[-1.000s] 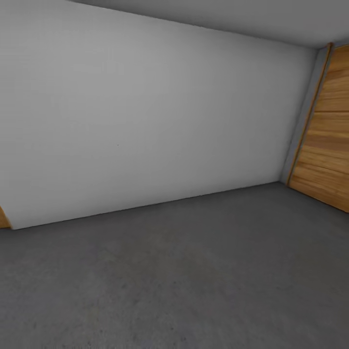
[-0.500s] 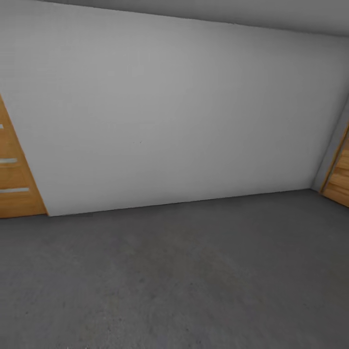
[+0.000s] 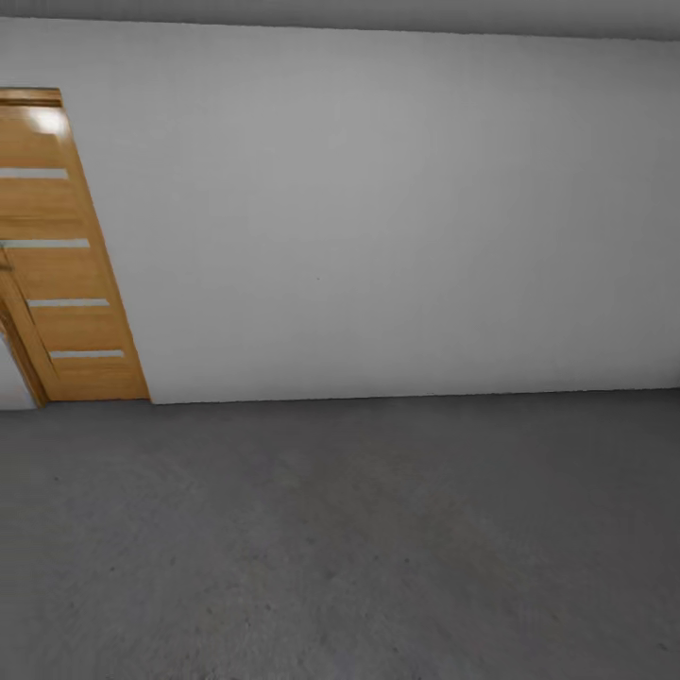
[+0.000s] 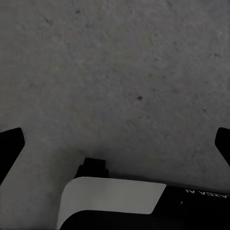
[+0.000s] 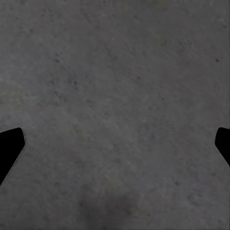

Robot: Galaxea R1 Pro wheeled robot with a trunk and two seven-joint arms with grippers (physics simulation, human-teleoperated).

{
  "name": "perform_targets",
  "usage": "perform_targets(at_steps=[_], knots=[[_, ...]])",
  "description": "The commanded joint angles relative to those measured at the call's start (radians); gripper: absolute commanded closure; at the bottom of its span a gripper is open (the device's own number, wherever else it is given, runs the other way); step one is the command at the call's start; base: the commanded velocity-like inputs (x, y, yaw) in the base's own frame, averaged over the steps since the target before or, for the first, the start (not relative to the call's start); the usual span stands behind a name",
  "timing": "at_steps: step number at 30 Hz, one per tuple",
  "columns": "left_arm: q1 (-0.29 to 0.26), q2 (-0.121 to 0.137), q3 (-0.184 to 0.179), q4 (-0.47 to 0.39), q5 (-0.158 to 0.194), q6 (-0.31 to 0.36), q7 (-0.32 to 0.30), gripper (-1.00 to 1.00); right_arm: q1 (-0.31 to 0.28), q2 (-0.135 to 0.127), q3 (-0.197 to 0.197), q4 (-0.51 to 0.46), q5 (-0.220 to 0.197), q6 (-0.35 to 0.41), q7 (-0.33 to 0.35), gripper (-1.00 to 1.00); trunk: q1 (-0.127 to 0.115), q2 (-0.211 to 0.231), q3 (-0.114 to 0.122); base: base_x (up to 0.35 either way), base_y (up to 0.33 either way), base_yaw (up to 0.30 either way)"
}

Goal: Move the two storage containers from the living room to the garage. In the garage, place one container on the floor and stack the other container on top of it (either order is fine).

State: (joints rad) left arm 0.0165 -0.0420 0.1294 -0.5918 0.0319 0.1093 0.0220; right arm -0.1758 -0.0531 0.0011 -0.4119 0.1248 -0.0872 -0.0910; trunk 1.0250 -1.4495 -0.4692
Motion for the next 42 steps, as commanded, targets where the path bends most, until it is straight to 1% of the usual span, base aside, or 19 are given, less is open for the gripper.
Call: perform_targets(at_steps=[1, 9, 10, 13, 38, 42], knots=[[0.001, -0.001, 0.003, -0.004, 0.003, 0.007, 0.001, -1.00, -0.001, 0.000, 0.000, 0.001, 0.010, -0.002, -0.004, -1.00, 0.000, -0.001, -0.001, 0.000, 0.000, 0.300], [0.001, 0.000, 0.003, -0.004, 0.003, 0.008, 0.002, -1.00, -0.001, -0.001, 0.000, 0.001, 0.010, -0.002, -0.004, -1.00, 0.000, -0.001, -0.001, 0.007, 0.003, 0.300], [0.000, 0.012, 0.003, -0.003, 0.004, 0.009, 0.001, -1.00, -0.001, -0.001, 0.000, 0.001, 0.010, -0.002, -0.005, -1.00, 0.000, -0.001, -0.001, 0.222, 0.164, 0.300], [0.001, 0.015, 0.003, -0.003, 0.005, 0.009, 0.001, -1.00, -0.001, -0.001, 0.000, 0.001, 0.010, -0.002, -0.006, -1.00, 0.000, -0.001, -0.001, 0.231, 0.170, 0.300], [0.000, 0.019, 0.002, -0.003, 0.005, 0.009, 0.001, -1.00, -0.001, 0.001, 0.000, 0.001, 0.012, -0.002, -0.006, -1.00, 0.000, -0.001, 0.015, 0.245, 0.187, 0.287], [0.000, 0.028, 0.003, -0.003, 0.005, 0.010, 0.001, -1.00, -0.001, 0.001, 0.000, 0.001, 0.012, -0.002, -0.006, -1.00, 0.000, -0.001, 0.017, 0.253, 0.215, 0.275]])
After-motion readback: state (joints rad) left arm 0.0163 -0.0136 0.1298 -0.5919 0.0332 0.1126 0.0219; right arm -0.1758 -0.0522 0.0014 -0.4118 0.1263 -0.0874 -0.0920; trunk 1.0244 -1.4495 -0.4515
